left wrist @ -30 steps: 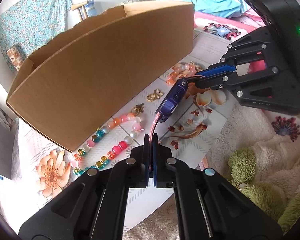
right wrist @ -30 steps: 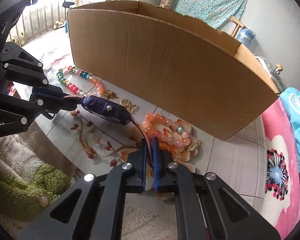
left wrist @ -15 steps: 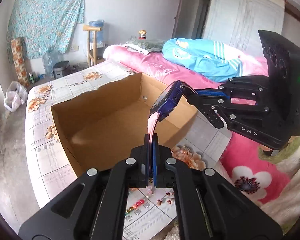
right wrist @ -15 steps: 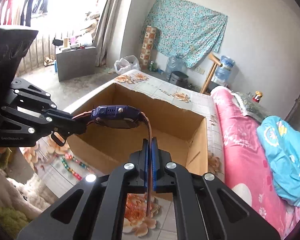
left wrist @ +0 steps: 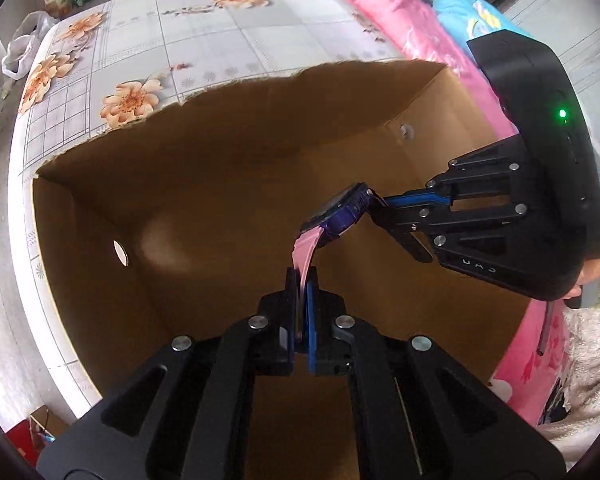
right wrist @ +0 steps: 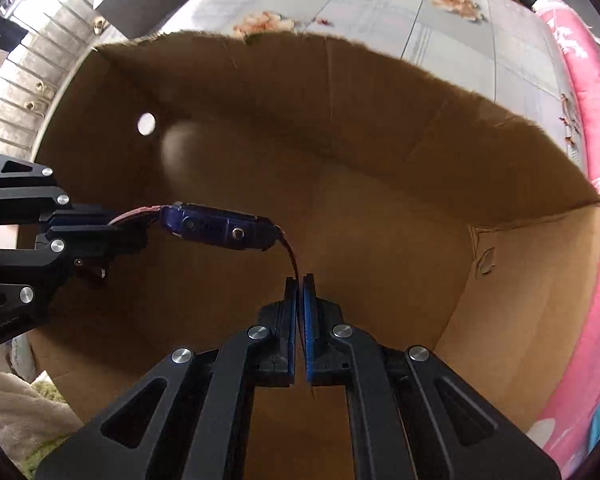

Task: Organize jewelry
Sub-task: 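Carry the watch into the cardboard box and open both grippers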

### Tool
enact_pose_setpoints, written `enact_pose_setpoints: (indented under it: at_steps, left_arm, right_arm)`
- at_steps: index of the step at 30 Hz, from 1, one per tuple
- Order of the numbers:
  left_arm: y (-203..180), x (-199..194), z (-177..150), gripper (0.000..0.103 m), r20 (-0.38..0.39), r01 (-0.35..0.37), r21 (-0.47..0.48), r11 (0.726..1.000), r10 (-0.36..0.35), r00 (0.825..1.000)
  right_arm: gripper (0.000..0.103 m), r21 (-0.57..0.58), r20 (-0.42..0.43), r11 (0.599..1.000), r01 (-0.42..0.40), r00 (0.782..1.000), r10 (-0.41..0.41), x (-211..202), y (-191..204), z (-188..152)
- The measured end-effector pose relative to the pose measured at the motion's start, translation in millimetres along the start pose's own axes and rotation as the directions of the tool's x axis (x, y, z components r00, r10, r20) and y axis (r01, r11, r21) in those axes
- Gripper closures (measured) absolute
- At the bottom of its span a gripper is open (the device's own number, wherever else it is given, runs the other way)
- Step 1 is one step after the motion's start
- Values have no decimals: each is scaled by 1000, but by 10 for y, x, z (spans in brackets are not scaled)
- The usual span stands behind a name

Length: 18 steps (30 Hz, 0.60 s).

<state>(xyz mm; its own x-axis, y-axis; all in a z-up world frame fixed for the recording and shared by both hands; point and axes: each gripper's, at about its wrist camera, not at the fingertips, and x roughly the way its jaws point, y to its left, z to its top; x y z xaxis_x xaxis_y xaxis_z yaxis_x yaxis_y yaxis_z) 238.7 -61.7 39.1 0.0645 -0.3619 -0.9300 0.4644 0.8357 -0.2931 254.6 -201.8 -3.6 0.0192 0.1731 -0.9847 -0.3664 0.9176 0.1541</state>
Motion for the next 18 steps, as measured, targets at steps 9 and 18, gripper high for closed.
enact_pose_setpoints:
  at_steps: [9, 18]
  left_arm:
    - [73, -65, 59, 71, 33, -61, -10, 998, 61, 998]
    - [-95, -614, -259, 51, 256, -146, 67, 987, 125, 958]
  right_arm:
    - [73, 11, 10, 999, 40, 999, -40, 30, -1, 127]
    - [60, 54, 233, 991, 120, 964, -129, -446, 224, -186]
